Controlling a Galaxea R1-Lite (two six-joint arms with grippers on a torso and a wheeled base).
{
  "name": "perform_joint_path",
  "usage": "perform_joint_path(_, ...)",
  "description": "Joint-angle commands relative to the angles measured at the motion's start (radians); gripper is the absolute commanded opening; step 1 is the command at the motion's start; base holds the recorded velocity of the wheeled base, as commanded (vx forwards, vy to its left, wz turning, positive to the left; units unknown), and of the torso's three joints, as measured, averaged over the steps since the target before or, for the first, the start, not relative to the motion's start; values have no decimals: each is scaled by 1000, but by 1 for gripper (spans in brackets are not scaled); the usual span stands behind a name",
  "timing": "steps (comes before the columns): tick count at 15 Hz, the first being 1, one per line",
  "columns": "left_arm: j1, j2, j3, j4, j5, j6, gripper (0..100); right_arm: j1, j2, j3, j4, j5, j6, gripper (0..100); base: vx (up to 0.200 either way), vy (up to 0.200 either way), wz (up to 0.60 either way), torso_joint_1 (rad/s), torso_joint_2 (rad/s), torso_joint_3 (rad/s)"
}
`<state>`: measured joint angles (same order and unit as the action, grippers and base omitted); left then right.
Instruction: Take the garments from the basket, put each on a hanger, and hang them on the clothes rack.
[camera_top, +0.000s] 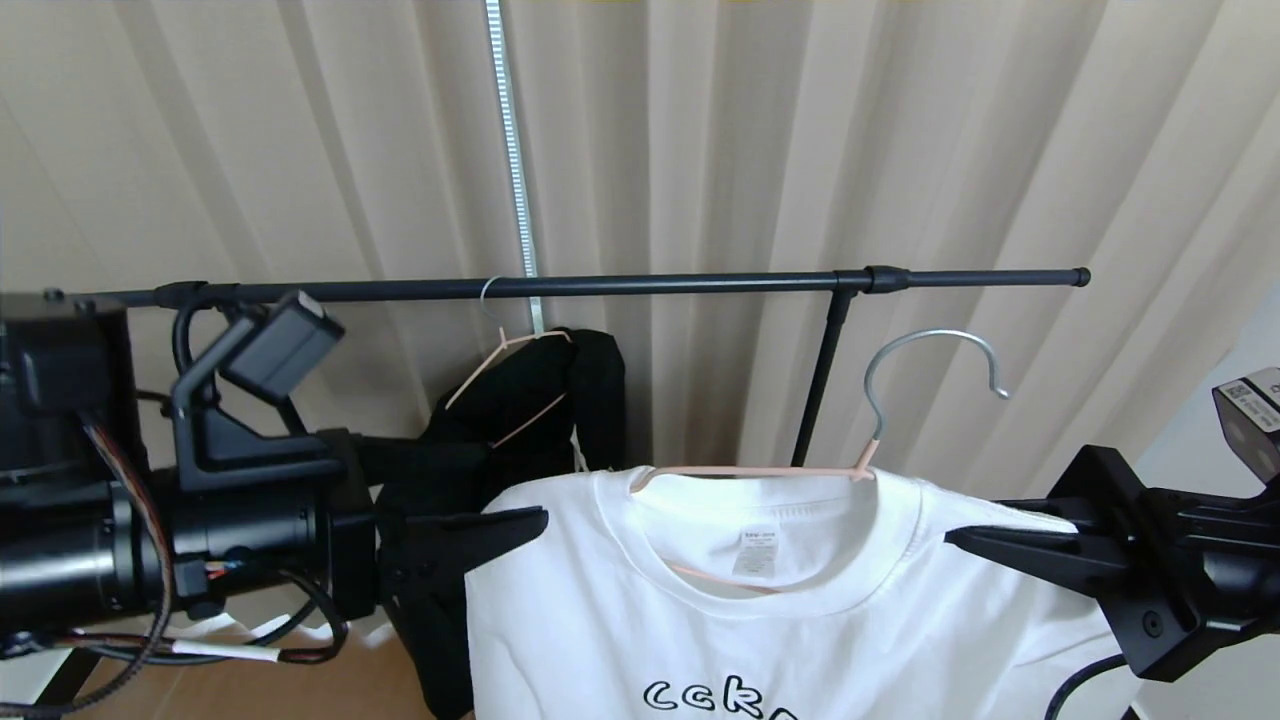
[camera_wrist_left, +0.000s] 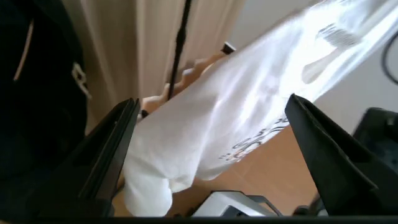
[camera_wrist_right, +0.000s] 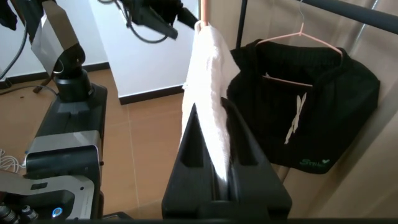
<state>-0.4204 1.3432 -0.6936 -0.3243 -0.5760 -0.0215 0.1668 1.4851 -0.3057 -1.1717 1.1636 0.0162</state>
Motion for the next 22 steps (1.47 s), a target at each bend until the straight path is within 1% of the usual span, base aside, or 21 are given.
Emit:
perform_joint_path(1, -14, -30, -210, 157, -85, 26, 100, 0, 3, 4, 0, 7, -1, 0, 0, 0, 0, 0, 0, 0)
perform_joint_path(2, -15, 17, -231, 175, -99, 97, 100, 0, 3, 4, 0, 18, -1, 0, 0, 0, 0, 0, 0, 0)
perform_joint_path(4, -9, 65, -238, 189, -191, 215, 100, 0, 7, 4, 1, 18, -1, 0, 0, 0, 0, 0, 0, 0)
perform_joint_path(5, -12, 86, -247, 197, -216, 264, 100, 0, 11, 5, 1, 18, -1, 0, 0, 0, 0, 0, 0, 0)
perform_joint_path(7, -38, 142, -297, 263, -220, 380, 100, 0, 12, 5, 1, 19, -2, 0, 0, 0, 0, 0, 0, 0)
perform_joint_path(8, -52, 160, -330, 323, -223, 442, 100, 0, 12, 5, 1, 21, -2, 0, 0, 0, 0, 0, 0, 0)
perform_joint_path(10, -77, 203, -429, 475, -223, 580, 100, 0, 11, 5, 1, 21, -2, 0, 0, 0, 0, 0, 0, 0)
perform_joint_path(12, -81, 254, -535, 613, -228, 667, 100, 0, 11, 5, 1, 21, -4, 0, 0, 0, 0, 0, 0, 0)
perform_joint_path(13, -81, 287, -577, 676, -252, 721, 100, 0, 9, 13, 0, 19, -4, 0, 0, 0, 0, 0, 0, 0)
perform_joint_path(14, -78, 309, -578, 679, -269, 753, 100, 2, 7, 13, -2, 19, -4, 0, 0, 0, 0, 0, 0, 0)
perform_joint_path(16, -77, 347, -577, 680, -277, 808, 100, 2, 9, 13, 0, 19, -4, 0, 0, 0, 0, 0, 0, 0)
perform_joint_path(20, -83, 378, -586, 679, -277, 825, 100, 2, 7, 16, 0, 21, -4, 0, 0, 0, 0, 0, 0, 0)
perform_joint_path(22, -106, 401, -587, 677, -275, 828, 100, 3, 6, 16, 0, 19, -4, 0, 0, 0, 0, 0, 0, 0)
